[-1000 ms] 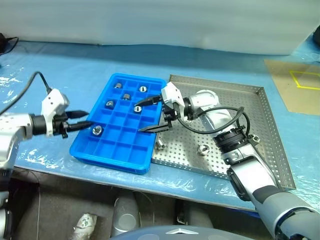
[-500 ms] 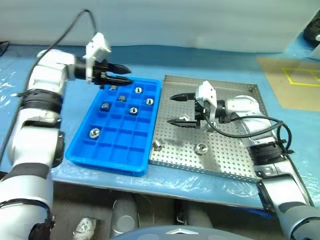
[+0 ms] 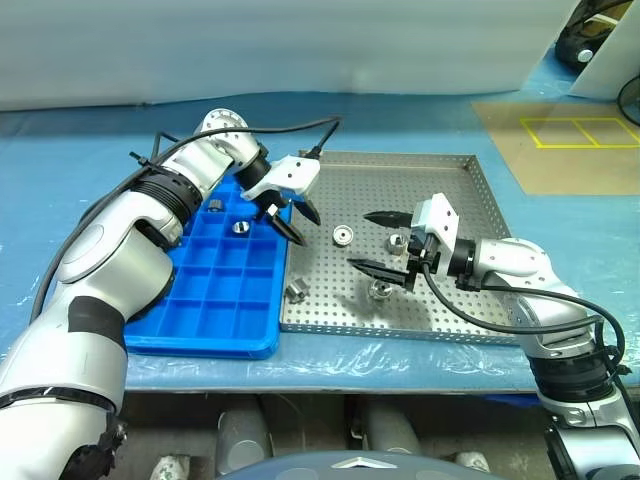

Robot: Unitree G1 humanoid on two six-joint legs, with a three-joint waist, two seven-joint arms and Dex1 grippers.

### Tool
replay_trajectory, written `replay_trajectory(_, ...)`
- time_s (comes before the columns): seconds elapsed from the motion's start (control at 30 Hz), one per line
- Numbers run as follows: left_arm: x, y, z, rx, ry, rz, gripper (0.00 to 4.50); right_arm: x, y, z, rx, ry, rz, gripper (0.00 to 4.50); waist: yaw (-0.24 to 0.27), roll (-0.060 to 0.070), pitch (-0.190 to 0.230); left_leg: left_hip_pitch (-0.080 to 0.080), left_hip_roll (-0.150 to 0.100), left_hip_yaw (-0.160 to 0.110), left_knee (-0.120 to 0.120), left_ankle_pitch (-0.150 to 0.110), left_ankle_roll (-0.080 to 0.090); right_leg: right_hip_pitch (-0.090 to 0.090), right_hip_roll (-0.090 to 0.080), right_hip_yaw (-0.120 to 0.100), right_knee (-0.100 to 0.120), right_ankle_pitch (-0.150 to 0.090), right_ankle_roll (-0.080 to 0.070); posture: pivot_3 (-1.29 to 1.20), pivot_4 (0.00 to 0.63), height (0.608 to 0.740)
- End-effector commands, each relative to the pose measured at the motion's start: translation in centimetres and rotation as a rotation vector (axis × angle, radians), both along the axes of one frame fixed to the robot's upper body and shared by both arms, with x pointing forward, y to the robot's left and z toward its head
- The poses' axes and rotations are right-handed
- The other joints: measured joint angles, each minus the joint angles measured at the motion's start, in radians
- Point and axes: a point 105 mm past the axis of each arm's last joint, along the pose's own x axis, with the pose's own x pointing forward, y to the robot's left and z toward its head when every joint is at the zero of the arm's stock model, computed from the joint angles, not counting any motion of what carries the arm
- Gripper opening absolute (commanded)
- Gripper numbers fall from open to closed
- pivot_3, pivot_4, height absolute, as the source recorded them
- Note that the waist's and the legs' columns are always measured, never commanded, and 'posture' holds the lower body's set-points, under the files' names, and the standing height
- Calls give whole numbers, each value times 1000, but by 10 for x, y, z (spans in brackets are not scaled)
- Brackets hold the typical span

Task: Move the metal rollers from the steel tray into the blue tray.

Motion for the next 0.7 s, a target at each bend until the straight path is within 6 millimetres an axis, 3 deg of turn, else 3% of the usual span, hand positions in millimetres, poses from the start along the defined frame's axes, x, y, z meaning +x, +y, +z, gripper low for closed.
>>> replay_trajectory(0.03,-8,-4,-4,-11,-147,-190,2447,-8,1,12,24,-40,-11,4500,0,0,0,2,0,0,0,0,0,2,0,1,-1,0,1,-397,150,740)
replay_trajectory(0.23,-23,-5,-23,-35,-328,-459,2447,-11,4,10,42,-24,-26,4500,-2,0,0,9,-2,3,0,-3,4,13,-2,3,-15,7,6,-403,150,740)
replay_trajectory(0.7,-30,10,-49,125,-512,-792,2447,-12,9,4,63,-5,-36,4500,-2,0,0,12,-3,7,0,-5,8,13,-3,6,-15,7,6,-414,150,740)
